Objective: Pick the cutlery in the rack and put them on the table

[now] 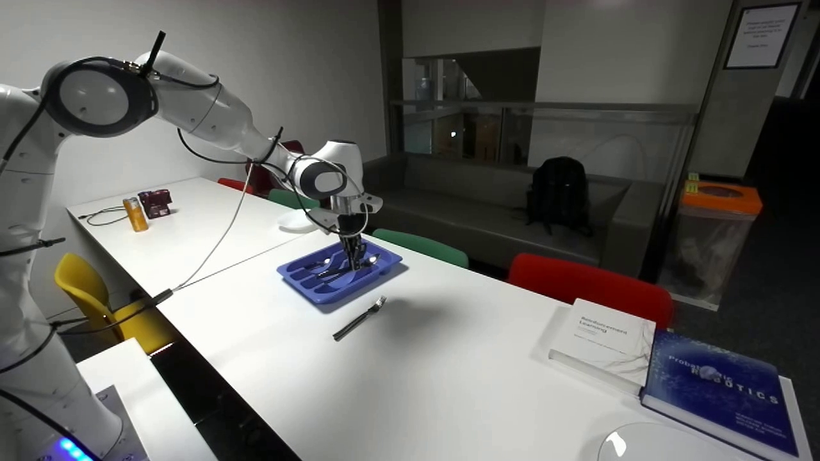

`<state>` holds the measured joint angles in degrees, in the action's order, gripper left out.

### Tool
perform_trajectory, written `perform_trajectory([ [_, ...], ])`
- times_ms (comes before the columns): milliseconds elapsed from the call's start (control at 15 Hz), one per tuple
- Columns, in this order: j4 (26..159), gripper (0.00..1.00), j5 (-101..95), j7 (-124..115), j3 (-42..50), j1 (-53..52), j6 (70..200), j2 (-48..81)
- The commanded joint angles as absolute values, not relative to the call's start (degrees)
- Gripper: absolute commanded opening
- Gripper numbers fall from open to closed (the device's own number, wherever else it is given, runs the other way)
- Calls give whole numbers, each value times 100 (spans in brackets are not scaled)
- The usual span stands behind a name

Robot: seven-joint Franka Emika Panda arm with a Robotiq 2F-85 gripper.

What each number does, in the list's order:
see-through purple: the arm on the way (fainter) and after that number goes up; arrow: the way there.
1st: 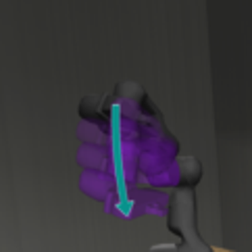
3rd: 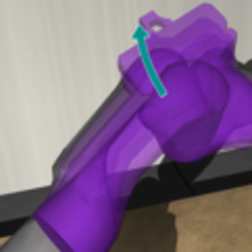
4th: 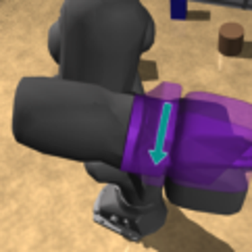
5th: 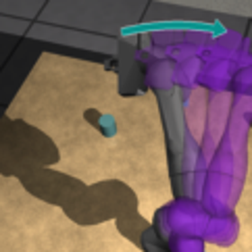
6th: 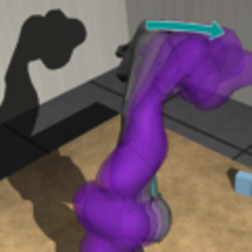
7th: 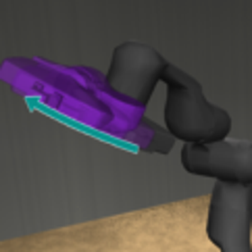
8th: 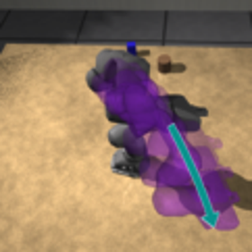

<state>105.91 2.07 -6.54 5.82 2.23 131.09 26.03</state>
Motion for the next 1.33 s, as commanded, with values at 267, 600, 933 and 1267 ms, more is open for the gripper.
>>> perform_trajectory([
  [267,10528,5,134,-562,563,327,12993,2669],
  [600,10591,5,77,-287,618,487,12966,2568],
  [933,10647,5,-50,248,673,680,12973,2542],
  [1267,10643,5,38,899,651,985,13034,2625],
])
